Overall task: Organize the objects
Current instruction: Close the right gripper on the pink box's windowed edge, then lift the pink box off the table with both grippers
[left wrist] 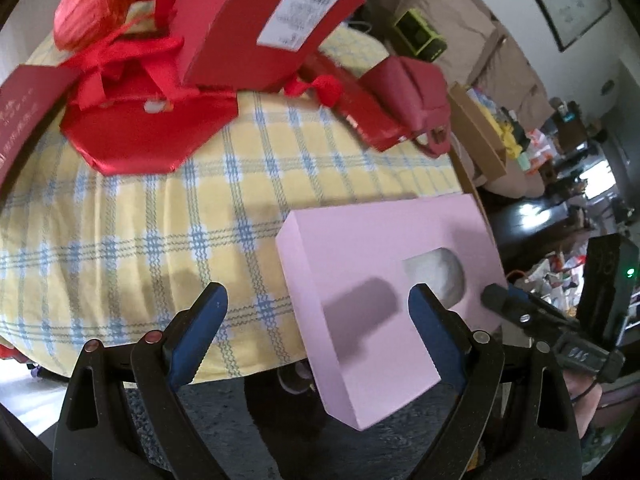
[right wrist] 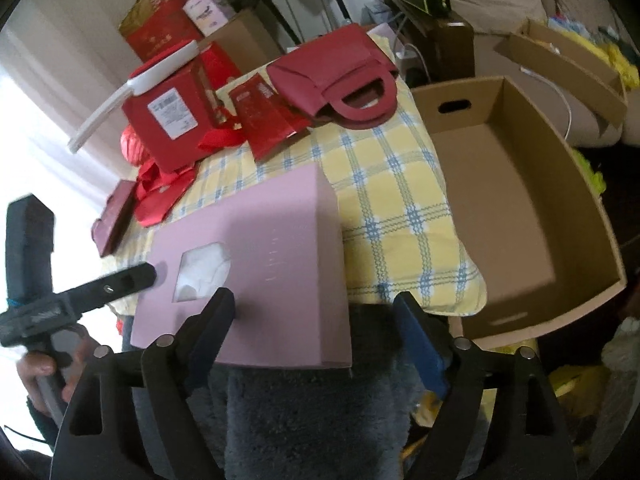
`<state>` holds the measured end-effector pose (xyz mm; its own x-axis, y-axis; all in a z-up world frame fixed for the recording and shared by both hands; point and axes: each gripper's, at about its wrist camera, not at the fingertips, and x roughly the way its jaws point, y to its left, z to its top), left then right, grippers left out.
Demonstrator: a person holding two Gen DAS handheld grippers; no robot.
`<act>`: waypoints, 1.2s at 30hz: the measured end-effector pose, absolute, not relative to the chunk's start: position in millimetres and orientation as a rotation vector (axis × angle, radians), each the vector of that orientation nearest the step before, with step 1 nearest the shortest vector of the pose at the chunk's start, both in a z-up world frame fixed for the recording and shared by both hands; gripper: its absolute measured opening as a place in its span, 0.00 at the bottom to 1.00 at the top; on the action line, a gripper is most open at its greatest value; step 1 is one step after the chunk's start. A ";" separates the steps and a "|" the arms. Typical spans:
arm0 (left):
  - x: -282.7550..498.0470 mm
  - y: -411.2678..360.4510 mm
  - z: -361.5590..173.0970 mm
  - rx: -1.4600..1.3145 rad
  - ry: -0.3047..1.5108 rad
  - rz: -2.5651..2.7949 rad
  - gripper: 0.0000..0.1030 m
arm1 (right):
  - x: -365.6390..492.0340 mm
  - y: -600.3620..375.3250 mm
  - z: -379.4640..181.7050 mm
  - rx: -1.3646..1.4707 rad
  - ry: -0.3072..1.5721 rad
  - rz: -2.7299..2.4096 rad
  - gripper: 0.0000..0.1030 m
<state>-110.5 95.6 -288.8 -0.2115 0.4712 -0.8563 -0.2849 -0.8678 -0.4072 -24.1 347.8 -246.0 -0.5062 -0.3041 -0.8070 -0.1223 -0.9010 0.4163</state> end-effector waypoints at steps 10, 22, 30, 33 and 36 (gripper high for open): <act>-96.9 119.6 -297.2 -1.574 -0.225 1.960 0.89 | -30.5 337.4 -251.2 1.492 -0.672 -2.488 0.81; -114.1 76.3 -287.1 -1.639 -0.286 2.036 0.79 | -27.3 336.1 -254.8 1.440 -0.675 -2.416 0.75; -114.6 51.3 -283.9 -1.691 -0.235 2.007 0.81 | -25.7 344.6 -254.8 1.404 -0.732 -2.411 0.70; -103.7 66.5 -292.8 -1.705 -0.156 1.928 0.81 | -25.3 346.5 -255.0 1.396 -0.733 -2.410 0.68; -95.7 81.6 -296.3 -1.692 -0.164 1.835 0.81 | -25.0 349.4 -255.9 1.387 -0.744 -2.408 0.67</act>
<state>-95.7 81.6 -296.3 0.0225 0.5183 -0.8549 -0.3584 -0.7941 -0.4908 -25.0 349.4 -255.9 -0.5080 -0.4643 -0.7255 -0.0263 -0.8335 0.5518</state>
